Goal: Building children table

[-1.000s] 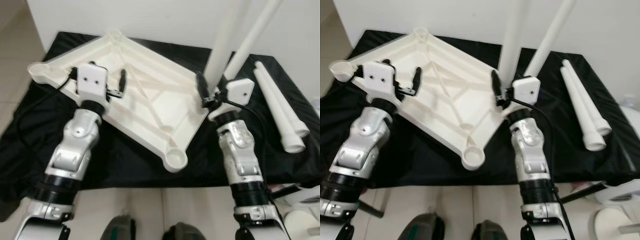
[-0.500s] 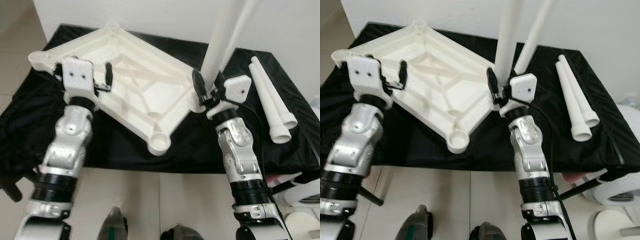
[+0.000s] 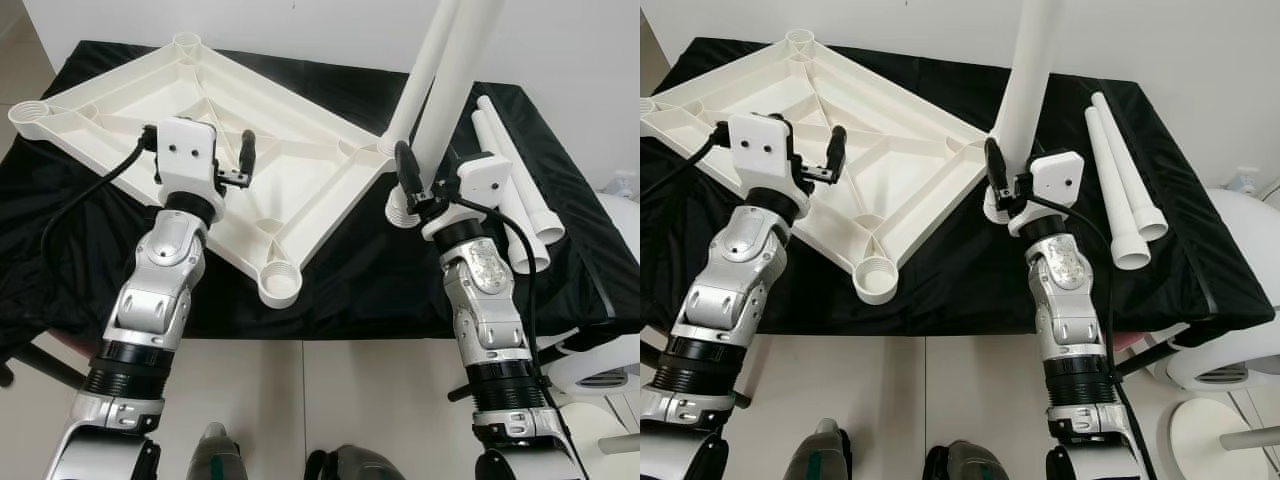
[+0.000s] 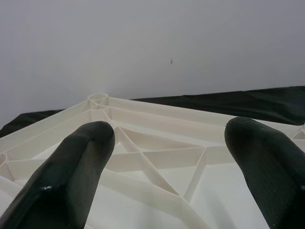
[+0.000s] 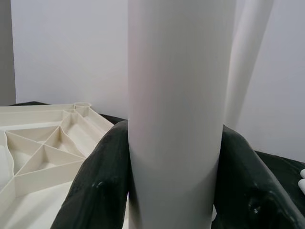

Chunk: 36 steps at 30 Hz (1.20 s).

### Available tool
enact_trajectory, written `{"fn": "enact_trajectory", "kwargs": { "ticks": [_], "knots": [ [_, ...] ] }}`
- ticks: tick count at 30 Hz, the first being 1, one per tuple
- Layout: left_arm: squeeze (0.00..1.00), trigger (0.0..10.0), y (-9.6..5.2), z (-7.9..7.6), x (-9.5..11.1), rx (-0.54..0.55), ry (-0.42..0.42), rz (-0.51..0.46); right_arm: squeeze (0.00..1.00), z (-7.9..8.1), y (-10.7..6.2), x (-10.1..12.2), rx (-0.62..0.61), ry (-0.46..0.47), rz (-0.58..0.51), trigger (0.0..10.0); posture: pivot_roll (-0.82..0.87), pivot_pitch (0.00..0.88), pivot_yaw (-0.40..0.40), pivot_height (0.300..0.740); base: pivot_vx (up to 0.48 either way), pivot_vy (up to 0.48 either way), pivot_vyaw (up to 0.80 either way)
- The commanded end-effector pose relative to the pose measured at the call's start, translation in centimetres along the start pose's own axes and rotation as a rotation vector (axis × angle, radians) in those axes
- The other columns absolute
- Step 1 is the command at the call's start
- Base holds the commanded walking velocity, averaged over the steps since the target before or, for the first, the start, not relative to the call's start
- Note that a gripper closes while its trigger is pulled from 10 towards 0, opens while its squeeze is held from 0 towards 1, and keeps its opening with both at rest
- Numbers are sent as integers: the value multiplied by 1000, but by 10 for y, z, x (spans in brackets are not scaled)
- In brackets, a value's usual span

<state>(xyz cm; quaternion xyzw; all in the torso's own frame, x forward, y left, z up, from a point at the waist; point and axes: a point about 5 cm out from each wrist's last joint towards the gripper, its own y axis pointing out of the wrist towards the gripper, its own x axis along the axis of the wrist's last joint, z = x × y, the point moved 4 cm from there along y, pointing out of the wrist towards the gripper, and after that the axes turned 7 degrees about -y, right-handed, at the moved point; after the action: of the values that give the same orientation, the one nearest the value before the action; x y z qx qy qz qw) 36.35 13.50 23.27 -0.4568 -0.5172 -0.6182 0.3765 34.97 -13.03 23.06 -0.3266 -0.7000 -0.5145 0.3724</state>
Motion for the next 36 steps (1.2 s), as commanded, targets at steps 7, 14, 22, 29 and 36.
{"fn": "enact_trajectory", "kwargs": {
  "ticks": [7,14,22,29,36],
  "knots": [
    [0,10000,-5,0,-7,29,47,30,0,-4,0,3,-17,0,-16,10000,66,73,-82,740,0,0,0],
    [0,10000,-5,7,-5,45,83,26,0,-7,1,3,-25,-5,-19,10000,73,64,-79,740,0,0,0],
    [0,10000,-5,5,-1,55,129,-4,0,-8,2,4,-20,-12,-21,10000,76,74,-83,740,0,0,0],
    [0,10000,-6,3,-5,67,68,3,0,-10,0,2,-22,-18,-14,10000,69,77,-76,740,0,0,0],
    [0,10000,-10,3,-9,30,55,16,0,-17,-5,0,-28,-39,-1,10000,68,81,-64,740,0,0,0]
  ]
}}
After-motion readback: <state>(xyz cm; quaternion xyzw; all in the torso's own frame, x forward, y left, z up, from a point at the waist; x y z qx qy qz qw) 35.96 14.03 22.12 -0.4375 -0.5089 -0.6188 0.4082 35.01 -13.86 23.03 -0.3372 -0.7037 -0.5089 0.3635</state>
